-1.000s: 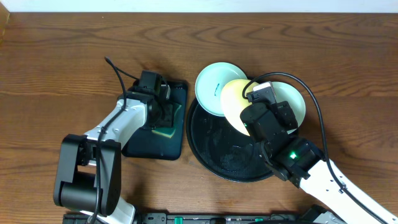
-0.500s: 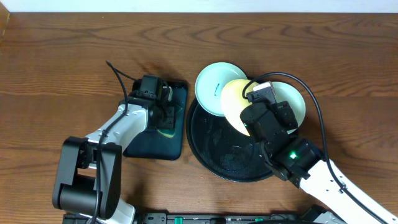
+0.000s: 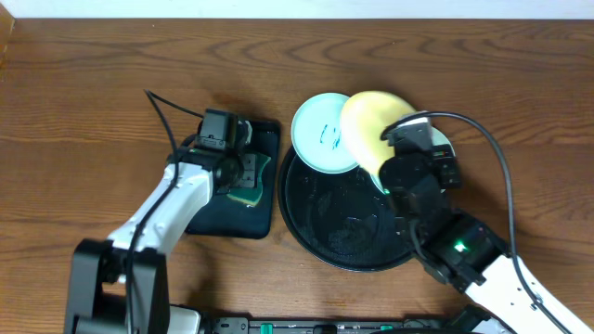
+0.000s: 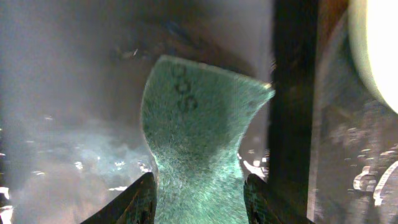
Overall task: Clean dirty plates on tray and stack at the side
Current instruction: 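Carry the yellow plate right and set it on the table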
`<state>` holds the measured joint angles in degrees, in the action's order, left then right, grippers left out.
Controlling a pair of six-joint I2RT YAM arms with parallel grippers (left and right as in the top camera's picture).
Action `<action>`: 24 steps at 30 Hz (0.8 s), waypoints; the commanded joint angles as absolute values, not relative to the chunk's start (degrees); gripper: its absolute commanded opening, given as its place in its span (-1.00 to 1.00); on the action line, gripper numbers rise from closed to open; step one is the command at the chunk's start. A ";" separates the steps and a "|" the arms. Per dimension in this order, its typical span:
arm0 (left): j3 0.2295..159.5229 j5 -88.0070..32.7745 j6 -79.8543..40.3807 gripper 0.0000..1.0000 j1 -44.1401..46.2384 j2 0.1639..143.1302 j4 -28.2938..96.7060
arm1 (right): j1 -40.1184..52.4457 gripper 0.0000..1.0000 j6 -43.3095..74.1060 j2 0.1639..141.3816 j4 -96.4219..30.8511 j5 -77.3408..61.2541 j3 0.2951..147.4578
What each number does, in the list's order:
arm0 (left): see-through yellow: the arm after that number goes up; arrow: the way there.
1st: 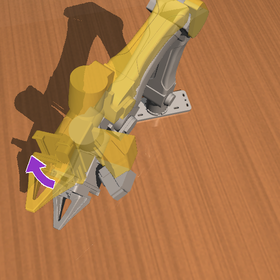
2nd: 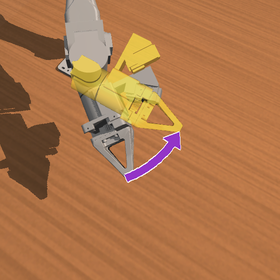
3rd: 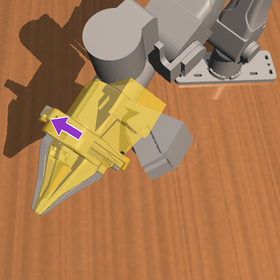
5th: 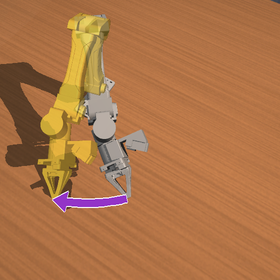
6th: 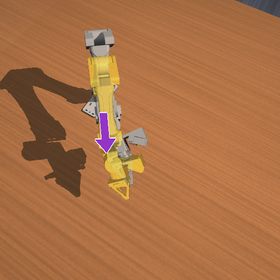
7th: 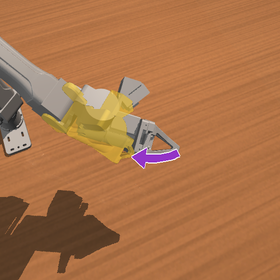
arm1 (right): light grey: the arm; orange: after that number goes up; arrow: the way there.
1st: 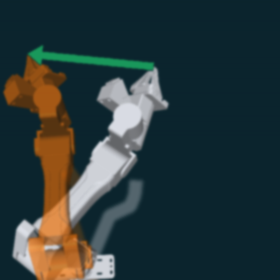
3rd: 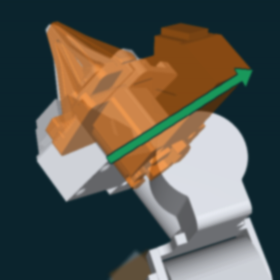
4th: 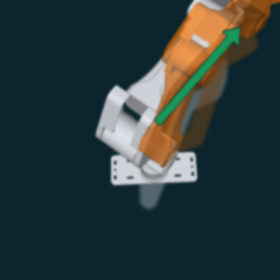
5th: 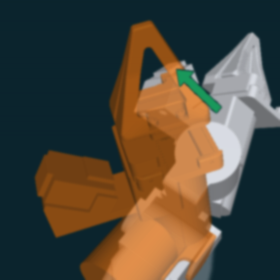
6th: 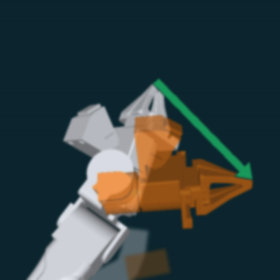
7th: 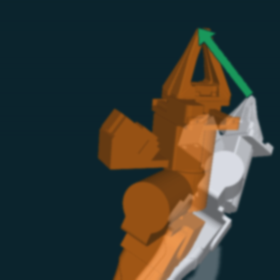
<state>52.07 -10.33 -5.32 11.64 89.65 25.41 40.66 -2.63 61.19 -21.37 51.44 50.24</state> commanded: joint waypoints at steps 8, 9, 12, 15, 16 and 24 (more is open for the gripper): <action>51.44 -10.44 -6.31 -0.06 12.27 91.92 25.82 | 28.47 -0.98 9.52 57.87 -22.04 58.78 51.77; 51.44 -10.59 -6.31 -0.06 12.47 92.42 25.80 | 26.41 -0.98 11.07 57.89 -23.00 57.32 51.77; 51.44 -10.96 -6.31 -0.06 12.99 93.78 25.78 | 19.94 -0.98 12.16 57.91 -23.00 54.76 51.77; 51.44 -11.09 -6.31 -0.06 13.30 94.76 25.67 | 15.09 -0.98 6.00 57.91 -19.29 54.85 51.77; 51.44 -11.11 -6.31 -0.06 13.32 94.87 25.63 | 14.00 -0.98 2.09 57.98 -17.67 54.87 51.77; 51.44 -11.09 -6.31 -0.06 13.32 95.11 25.61 | 7.35 -0.98 1.21 59.77 -19.51 55.61 51.75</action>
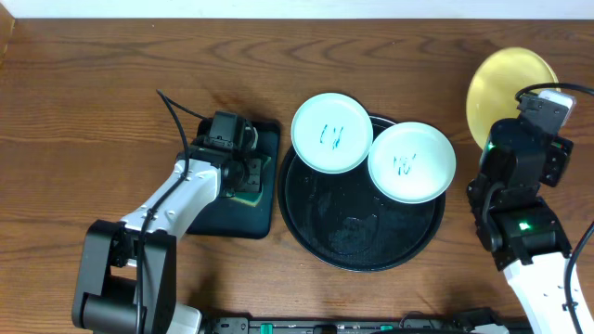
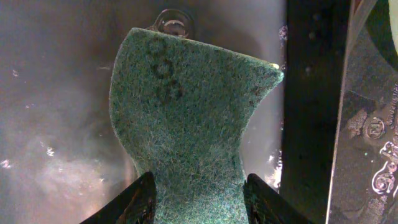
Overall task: Clean dirty plates on tray and stack at the side
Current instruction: 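Carry the yellow plate right and set it on the table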
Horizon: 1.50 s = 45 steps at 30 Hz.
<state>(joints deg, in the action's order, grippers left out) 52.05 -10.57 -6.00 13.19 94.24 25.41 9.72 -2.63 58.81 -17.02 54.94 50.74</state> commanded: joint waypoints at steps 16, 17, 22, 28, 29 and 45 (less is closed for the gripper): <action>51.44 -11.09 -6.31 -0.08 13.32 95.11 25.61 | -24.12 -0.98 32.77 71.33 -33.32 17.12 51.75; 51.44 -11.09 -6.28 -0.09 13.32 95.11 25.61 | -25.47 -0.98 32.77 72.14 -33.41 16.12 51.75; 50.78 -11.07 -6.28 -0.10 13.32 95.18 25.10 | -29.76 -0.98 32.75 76.55 -34.09 14.28 51.72; 50.78 -11.05 -6.28 -0.12 13.32 95.18 25.12 | -30.70 -0.98 32.73 81.84 -34.48 14.31 51.64; 50.78 -11.05 -6.28 -0.11 13.32 95.18 25.10 | -30.70 -0.98 32.73 82.76 -34.54 14.33 51.64; 50.78 -10.44 -6.28 -0.09 13.32 95.18 24.51 | -30.63 -0.16 20.12 85.82 -26.09 -10.55 51.66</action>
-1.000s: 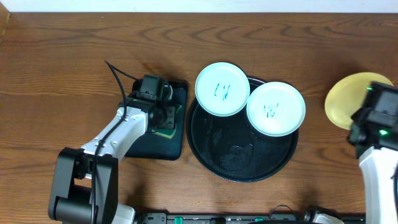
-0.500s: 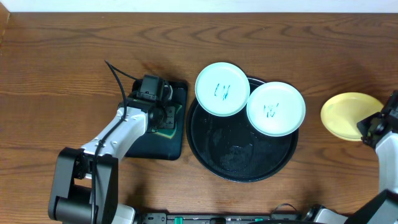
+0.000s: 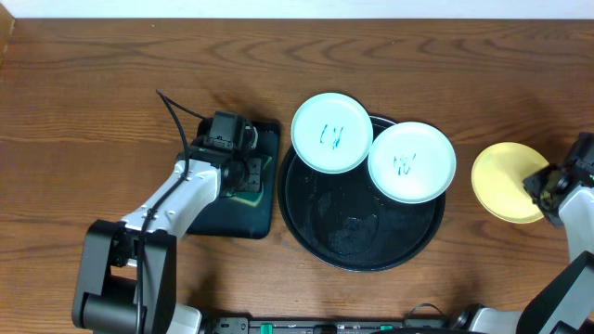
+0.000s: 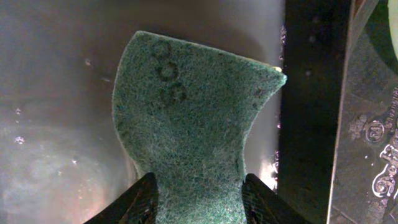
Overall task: Clean dirty plates on tray and stack at the side
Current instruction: 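Carry the yellow plate right and set it on the table, then release the yellow plate and move right gripper to the pale green plate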
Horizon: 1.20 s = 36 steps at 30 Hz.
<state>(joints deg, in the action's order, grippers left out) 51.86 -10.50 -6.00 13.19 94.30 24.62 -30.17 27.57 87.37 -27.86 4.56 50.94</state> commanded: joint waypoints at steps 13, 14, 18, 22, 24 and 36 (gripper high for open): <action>50.78 -10.41 -6.28 -0.81 13.32 95.18 24.51 | -20.56 0.02 2.90 87.92 -26.15 -28.51 51.62; 50.78 -10.41 -6.28 -0.85 13.32 95.18 24.53 | -19.64 0.01 2.92 88.36 -26.24 -27.24 51.62; 50.78 -10.41 -6.28 -0.85 13.32 95.18 24.53 | -16.78 0.01 2.90 89.76 -25.98 -25.17 51.62; 50.78 -10.41 -6.28 -0.85 13.32 95.18 24.58 | -15.20 0.01 2.90 90.17 -25.98 -22.87 51.62; 50.78 -10.41 -6.28 -0.78 13.32 95.18 24.75 | -14.98 0.03 2.90 90.17 -25.93 -22.90 51.62; 50.72 -10.46 -6.28 -0.21 13.52 95.70 24.91 | -14.90 0.04 2.92 90.17 -26.22 -22.92 51.62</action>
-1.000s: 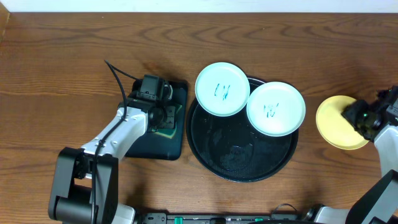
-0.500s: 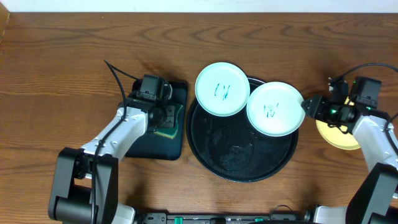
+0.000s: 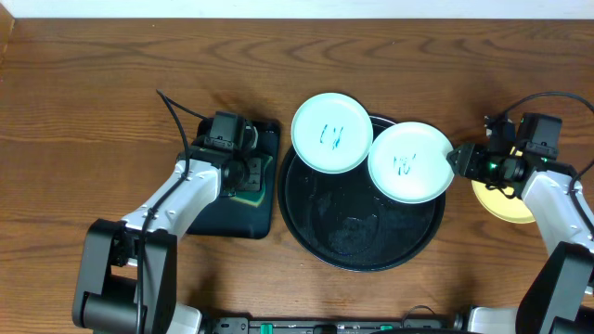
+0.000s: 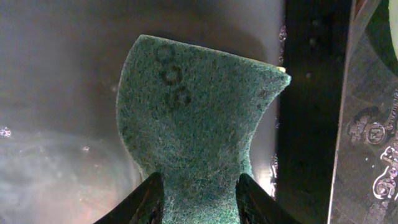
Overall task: Clean dirty plates on tray and stack at the side
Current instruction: 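Release the yellow plate and move right gripper to the pale green plate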
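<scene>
Two pale plates with blue scribbles rest on the round black tray [image 3: 357,243]: one at its back left [image 3: 331,132], one at its back right [image 3: 411,163]. A yellow plate [image 3: 497,199] lies on the table right of the tray. My right gripper [image 3: 458,160] is at the right rim of the back-right plate; its jaws are too small to read. My left gripper [image 3: 243,178] is shut on a green sponge [image 4: 199,118] above the wet dark square tray [image 3: 209,218]. In the left wrist view its fingertips [image 4: 252,198] pinch the sponge's lower end.
The square tray's black rim [image 4: 305,124] runs just right of the sponge, with the round tray's embossed edge [image 4: 373,130] beyond it. A cable [image 3: 172,116] loops behind the left arm. The right arm's wrist [image 3: 534,139] overhangs the yellow plate.
My right gripper has left the yellow plate and moved left to the rim of the back-right pale plate. The yellow plate lies on the table. The left gripper and sponge have barely moved.
The right gripper first held the yellow plate above the back of the round tray, then at the far back right, then low beside the tray's right. Now the plate lies there and the gripper is at a pale plate. The left gripper kept the sponge throughout.
</scene>
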`<state>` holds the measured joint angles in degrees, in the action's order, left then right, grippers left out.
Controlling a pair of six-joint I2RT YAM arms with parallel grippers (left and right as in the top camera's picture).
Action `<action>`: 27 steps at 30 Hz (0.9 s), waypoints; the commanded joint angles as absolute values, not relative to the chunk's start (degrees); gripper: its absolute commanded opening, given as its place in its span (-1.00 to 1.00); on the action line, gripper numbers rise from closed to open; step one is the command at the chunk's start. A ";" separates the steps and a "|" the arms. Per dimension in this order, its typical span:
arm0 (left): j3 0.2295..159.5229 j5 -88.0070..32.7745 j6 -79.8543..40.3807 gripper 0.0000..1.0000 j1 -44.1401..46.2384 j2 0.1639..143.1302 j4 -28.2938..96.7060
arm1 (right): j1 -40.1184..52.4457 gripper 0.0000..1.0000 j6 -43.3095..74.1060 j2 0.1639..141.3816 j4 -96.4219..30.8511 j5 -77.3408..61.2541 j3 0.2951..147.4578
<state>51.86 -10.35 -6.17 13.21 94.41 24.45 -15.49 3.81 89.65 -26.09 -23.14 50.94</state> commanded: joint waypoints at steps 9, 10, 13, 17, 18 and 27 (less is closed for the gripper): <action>50.72 -10.41 -6.31 -0.60 14.98 99.98 24.27 | -14.90 0.01 2.92 90.17 -26.41 -22.92 51.62; 50.76 -10.41 -6.31 -0.63 14.96 99.79 24.27 | -14.90 0.00 2.92 90.17 -26.39 -22.92 51.62; 50.81 -9.37 -6.31 -0.85 14.87 98.83 24.53 | -14.90 -0.02 2.92 90.17 -26.39 -22.92 51.62; 50.81 -5.76 -6.31 -0.85 14.81 96.09 25.89 | -14.90 -0.07 2.92 90.17 -26.52 -22.94 51.62; 50.81 -5.06 -6.31 -0.85 14.81 95.13 26.30 | -14.90 -0.07 2.92 90.17 -26.65 -22.98 51.62; 50.78 -5.10 -10.70 -0.85 14.81 91.66 27.11 | -14.90 -0.03 2.04 90.17 -26.83 -26.41 51.62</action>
<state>51.35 -6.00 -8.27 14.59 92.33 26.94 -15.40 3.53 89.65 -26.79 -24.47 50.96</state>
